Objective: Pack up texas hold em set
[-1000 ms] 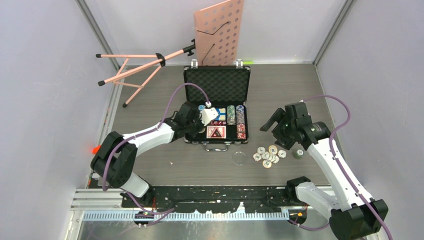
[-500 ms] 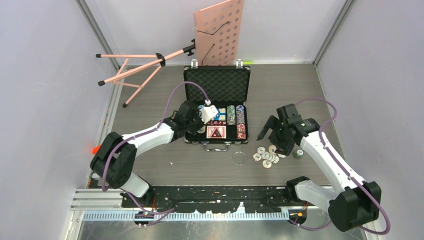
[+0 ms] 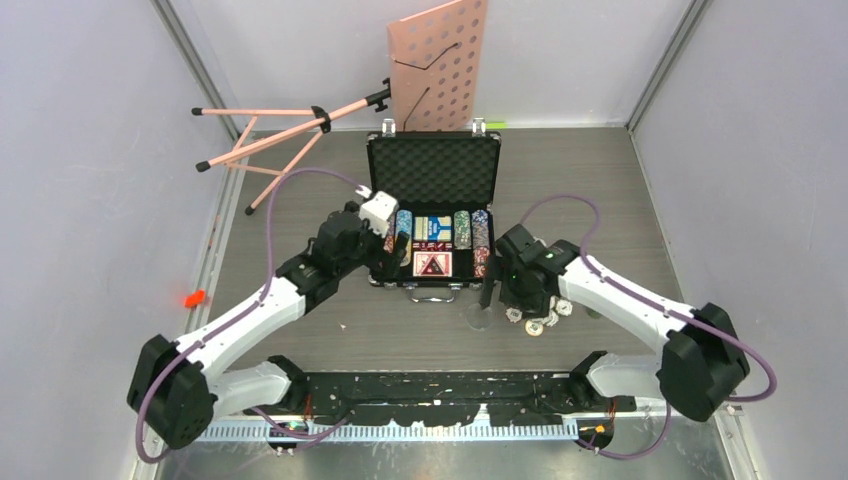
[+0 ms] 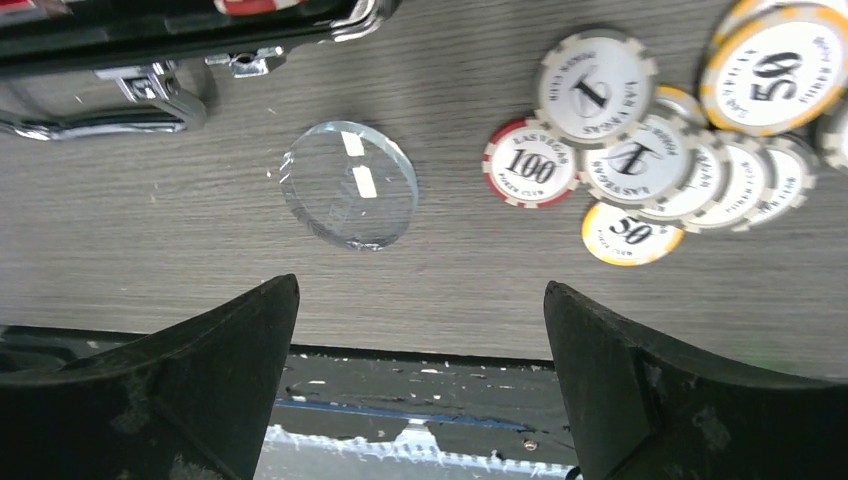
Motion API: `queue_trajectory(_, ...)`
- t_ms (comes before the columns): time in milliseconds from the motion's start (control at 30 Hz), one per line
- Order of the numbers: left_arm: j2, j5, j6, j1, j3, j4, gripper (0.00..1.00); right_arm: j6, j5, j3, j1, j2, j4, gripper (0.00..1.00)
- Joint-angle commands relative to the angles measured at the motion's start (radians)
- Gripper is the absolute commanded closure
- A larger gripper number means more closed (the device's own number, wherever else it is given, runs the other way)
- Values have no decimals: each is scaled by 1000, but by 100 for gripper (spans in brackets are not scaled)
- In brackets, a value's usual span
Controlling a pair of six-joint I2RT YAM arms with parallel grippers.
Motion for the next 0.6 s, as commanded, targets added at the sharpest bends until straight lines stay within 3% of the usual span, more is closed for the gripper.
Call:
queue_trajectory(0, -95, -183, -384, 6, -52, -78, 0, -23, 64, 27, 91, 77, 85, 1)
queue_trajectory(200, -231, -137, -499, 7, -114, -128, 0, -29, 136, 47, 192, 168, 145, 1)
queue_trajectory(567, -378, -176, -481, 6, -217, -177, 0, -52, 132, 70, 221, 308, 205, 6)
